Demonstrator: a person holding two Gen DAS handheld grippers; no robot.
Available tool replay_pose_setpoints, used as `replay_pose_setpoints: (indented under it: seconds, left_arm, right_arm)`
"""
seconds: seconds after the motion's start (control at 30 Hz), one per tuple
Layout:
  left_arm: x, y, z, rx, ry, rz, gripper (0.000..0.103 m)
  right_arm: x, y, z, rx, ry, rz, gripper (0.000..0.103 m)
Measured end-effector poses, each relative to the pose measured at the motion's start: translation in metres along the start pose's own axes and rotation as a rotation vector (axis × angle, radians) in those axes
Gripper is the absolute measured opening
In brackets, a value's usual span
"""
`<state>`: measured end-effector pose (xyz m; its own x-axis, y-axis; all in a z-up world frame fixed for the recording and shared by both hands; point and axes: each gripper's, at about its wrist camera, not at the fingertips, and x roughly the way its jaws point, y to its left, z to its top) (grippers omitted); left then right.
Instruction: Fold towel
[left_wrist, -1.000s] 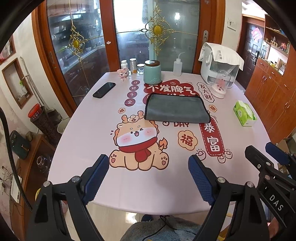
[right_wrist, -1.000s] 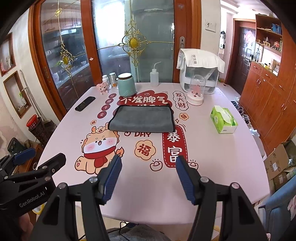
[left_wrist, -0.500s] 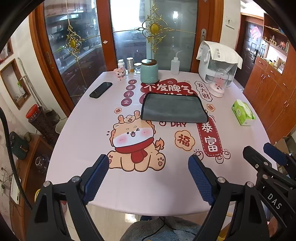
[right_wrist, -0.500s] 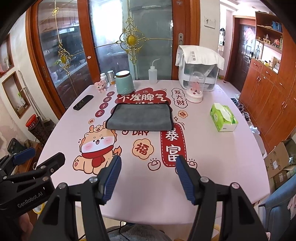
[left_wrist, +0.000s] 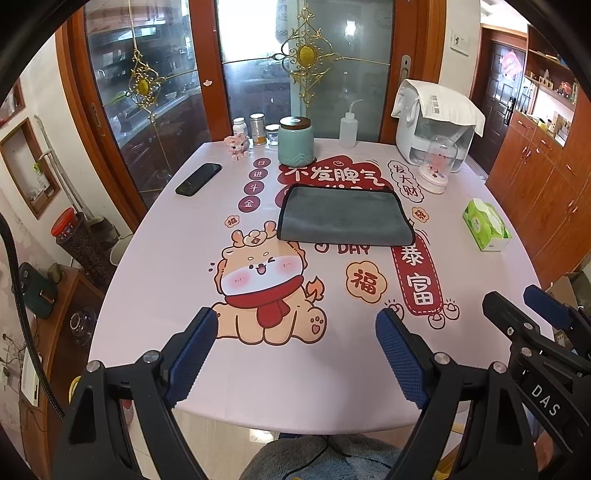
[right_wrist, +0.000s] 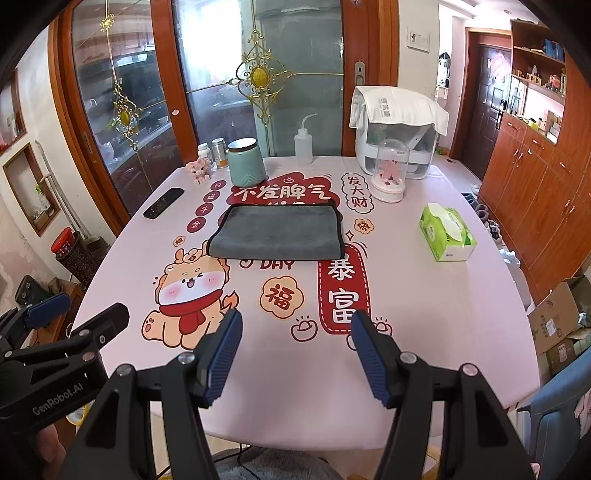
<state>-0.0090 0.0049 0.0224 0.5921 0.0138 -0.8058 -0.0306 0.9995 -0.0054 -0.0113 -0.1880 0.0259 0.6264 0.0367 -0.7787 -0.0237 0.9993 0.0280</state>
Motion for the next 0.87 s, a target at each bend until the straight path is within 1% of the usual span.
replay_pose_setpoints:
  seconds: [0.3,0.47,0.87]
  left_arm:
    - [0.002,-0.003,0.001,0.001,0.005,0.002,0.087]
    - [0.008,-0.008,0.002,0.0,0.015,0.004,0.087]
    - [0.019,-0.008,0.001,-0.01,0.039,0.013,0.087]
  right_arm:
    - [0.01,-0.002,0.004,-0.006,0.01,0.007,0.062]
    - [0.015,-0.002,0.004,-0.005,0.022,0.012,0.062]
    - [0.023,-0.003,0.006,-0.001,0.036,0.018,0.062]
